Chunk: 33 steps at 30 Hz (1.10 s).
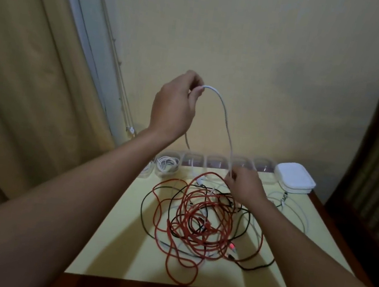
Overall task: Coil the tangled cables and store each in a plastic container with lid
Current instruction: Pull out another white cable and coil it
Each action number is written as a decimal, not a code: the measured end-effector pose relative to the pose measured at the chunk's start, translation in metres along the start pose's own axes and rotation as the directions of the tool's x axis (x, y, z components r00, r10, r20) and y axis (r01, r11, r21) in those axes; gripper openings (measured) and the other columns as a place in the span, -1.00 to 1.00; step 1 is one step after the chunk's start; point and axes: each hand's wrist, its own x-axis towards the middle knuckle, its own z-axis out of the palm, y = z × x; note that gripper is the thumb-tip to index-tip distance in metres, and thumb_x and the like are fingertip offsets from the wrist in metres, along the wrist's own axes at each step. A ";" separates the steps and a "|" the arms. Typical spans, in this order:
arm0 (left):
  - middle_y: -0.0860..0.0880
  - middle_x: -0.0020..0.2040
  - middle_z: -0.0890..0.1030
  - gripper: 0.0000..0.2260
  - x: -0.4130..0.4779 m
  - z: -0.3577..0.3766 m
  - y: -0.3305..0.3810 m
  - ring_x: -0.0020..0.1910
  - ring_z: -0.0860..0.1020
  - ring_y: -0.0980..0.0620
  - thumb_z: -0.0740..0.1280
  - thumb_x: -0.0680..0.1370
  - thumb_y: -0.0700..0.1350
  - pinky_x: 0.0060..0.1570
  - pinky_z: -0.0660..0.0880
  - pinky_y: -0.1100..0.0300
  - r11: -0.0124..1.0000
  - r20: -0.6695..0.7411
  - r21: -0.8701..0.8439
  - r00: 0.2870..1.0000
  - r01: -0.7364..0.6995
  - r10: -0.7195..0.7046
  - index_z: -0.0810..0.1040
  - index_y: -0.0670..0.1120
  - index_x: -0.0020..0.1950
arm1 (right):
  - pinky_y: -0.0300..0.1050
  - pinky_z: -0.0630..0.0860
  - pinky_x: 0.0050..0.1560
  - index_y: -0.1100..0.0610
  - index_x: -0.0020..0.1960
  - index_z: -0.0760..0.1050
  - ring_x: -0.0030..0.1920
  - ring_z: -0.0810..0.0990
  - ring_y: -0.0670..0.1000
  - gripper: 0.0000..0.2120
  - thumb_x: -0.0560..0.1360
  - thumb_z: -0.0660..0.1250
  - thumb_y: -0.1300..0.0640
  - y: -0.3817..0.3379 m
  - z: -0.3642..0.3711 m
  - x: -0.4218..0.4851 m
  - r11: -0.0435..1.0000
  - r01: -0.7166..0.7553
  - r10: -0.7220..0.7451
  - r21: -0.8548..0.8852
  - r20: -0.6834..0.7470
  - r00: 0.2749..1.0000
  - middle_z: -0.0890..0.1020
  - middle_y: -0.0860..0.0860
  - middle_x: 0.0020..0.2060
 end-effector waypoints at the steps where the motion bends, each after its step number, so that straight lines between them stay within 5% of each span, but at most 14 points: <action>1: 0.06 -0.17 0.62 -0.90 0.000 -0.003 -0.002 -0.20 0.58 -0.01 0.26 0.62 -0.04 -0.14 0.53 -0.03 1.000 -0.031 -0.011 0.999 0.024 -0.024 0.54 -0.02 -0.02 | -0.13 0.35 -0.20 0.09 -0.23 0.50 -0.10 0.59 0.18 -0.76 0.61 0.29 0.11 0.007 0.005 -0.001 0.999 -0.038 0.040 -0.036 0.034 0.999 0.59 0.11 -0.24; 4: 0.07 -0.16 0.62 -0.87 -0.001 -0.009 -0.007 -0.19 0.58 0.00 0.25 0.63 -0.02 -0.14 0.54 -0.01 0.998 -0.073 0.001 0.995 0.067 -0.066 0.54 -0.03 -0.01 | -0.10 0.54 -0.09 0.22 -0.11 0.67 -0.04 0.66 0.17 -0.82 0.56 0.38 0.13 0.022 0.011 -0.002 0.988 -0.153 0.156 -0.037 0.095 0.983 0.69 0.17 -0.15; 8: 0.07 -0.14 0.61 -0.92 -0.013 -0.015 -0.019 -0.19 0.55 0.00 0.29 0.63 -0.05 -0.15 0.49 0.01 0.990 -0.029 0.100 0.995 0.097 -0.095 0.54 -0.01 -0.03 | -0.06 0.55 -0.14 0.25 -0.21 0.67 -0.15 0.68 0.16 -0.77 0.53 0.43 0.12 0.014 -0.021 0.013 0.946 -0.234 0.262 0.224 -0.105 0.959 0.70 0.19 -0.25; 12: 0.09 -0.13 0.62 -0.95 -0.026 -0.015 -0.036 -0.19 0.57 -0.01 0.35 0.59 -0.04 -0.12 0.50 0.02 0.971 0.013 0.147 0.981 0.188 -0.192 0.56 0.03 -0.06 | 0.06 0.67 -0.08 0.15 -0.41 0.58 -0.24 0.73 0.14 -0.73 0.45 0.49 0.14 -0.014 -0.080 0.037 0.828 -0.097 0.298 0.552 -0.287 0.911 0.70 0.14 -0.35; 16: 0.12 -0.14 0.62 -0.95 -0.035 -0.011 -0.042 -0.21 0.58 0.01 0.38 0.58 -0.03 -0.12 0.52 0.03 0.962 0.069 0.135 0.967 0.235 -0.246 0.57 0.03 -0.07 | 0.14 0.69 -0.14 0.12 -0.39 0.55 -0.34 0.70 0.13 -0.71 0.44 0.54 0.09 -0.043 -0.137 0.049 0.754 0.117 0.224 0.647 -0.420 0.880 0.69 0.12 -0.38; 20: 0.11 -0.16 0.63 -0.95 -0.040 -0.008 -0.040 -0.24 0.61 0.03 0.38 0.58 -0.05 -0.11 0.57 -0.01 0.959 0.081 0.036 0.955 0.282 -0.284 0.57 0.01 -0.07 | 0.01 0.69 -0.18 0.28 -0.16 0.64 -0.40 0.63 0.01 -0.81 0.51 0.50 0.16 -0.057 -0.159 0.040 0.779 0.212 0.107 0.590 -0.458 0.883 0.68 0.14 -0.32; 26: 0.11 -0.22 0.59 -0.90 -0.043 -0.011 -0.022 -0.21 0.61 -0.01 0.34 0.57 0.04 -0.12 0.61 -0.13 0.884 0.053 -0.254 0.918 0.393 -0.393 0.60 0.04 -0.04 | 0.13 0.69 -0.06 0.08 -0.24 0.64 -0.31 0.69 0.06 -0.82 0.54 0.40 0.13 -0.028 -0.138 0.014 0.870 0.049 0.143 0.491 -0.346 0.927 0.72 0.10 -0.28; 28: 0.11 -0.23 0.57 -0.88 -0.048 -0.012 -0.012 -0.22 0.56 0.05 0.33 0.59 0.06 -0.12 0.57 -0.04 0.868 0.067 -0.299 0.916 0.396 -0.395 0.61 0.05 -0.02 | 0.14 0.63 0.12 0.08 -0.03 0.69 -0.06 0.71 0.14 -0.87 0.51 0.41 0.06 -0.020 -0.128 0.001 0.908 -0.043 0.182 0.418 -0.300 0.937 0.74 0.11 -0.12; 30: 0.10 -0.20 0.58 -0.88 -0.056 -0.013 0.002 -0.19 0.52 0.13 0.34 0.62 0.03 -0.12 0.49 0.10 0.873 0.091 -0.304 0.924 0.382 -0.372 0.63 0.03 0.01 | 0.04 0.50 0.29 0.12 0.36 0.54 0.21 0.61 0.18 -0.56 0.54 0.42 -0.01 -0.018 -0.119 -0.016 0.974 -0.113 0.171 0.197 -0.305 0.937 0.66 0.13 0.19; 33: 0.11 -0.19 0.59 -0.88 -0.069 -0.014 0.026 -0.17 0.51 0.14 0.35 0.62 0.01 -0.10 0.44 0.16 0.855 0.173 -0.342 0.920 0.390 -0.351 0.66 0.02 -0.01 | 0.02 0.39 0.37 0.09 0.53 0.36 0.33 0.50 0.14 -0.46 0.59 0.36 -0.01 -0.038 -0.111 -0.053 0.971 0.181 -0.094 0.157 -0.445 0.890 0.49 0.14 0.38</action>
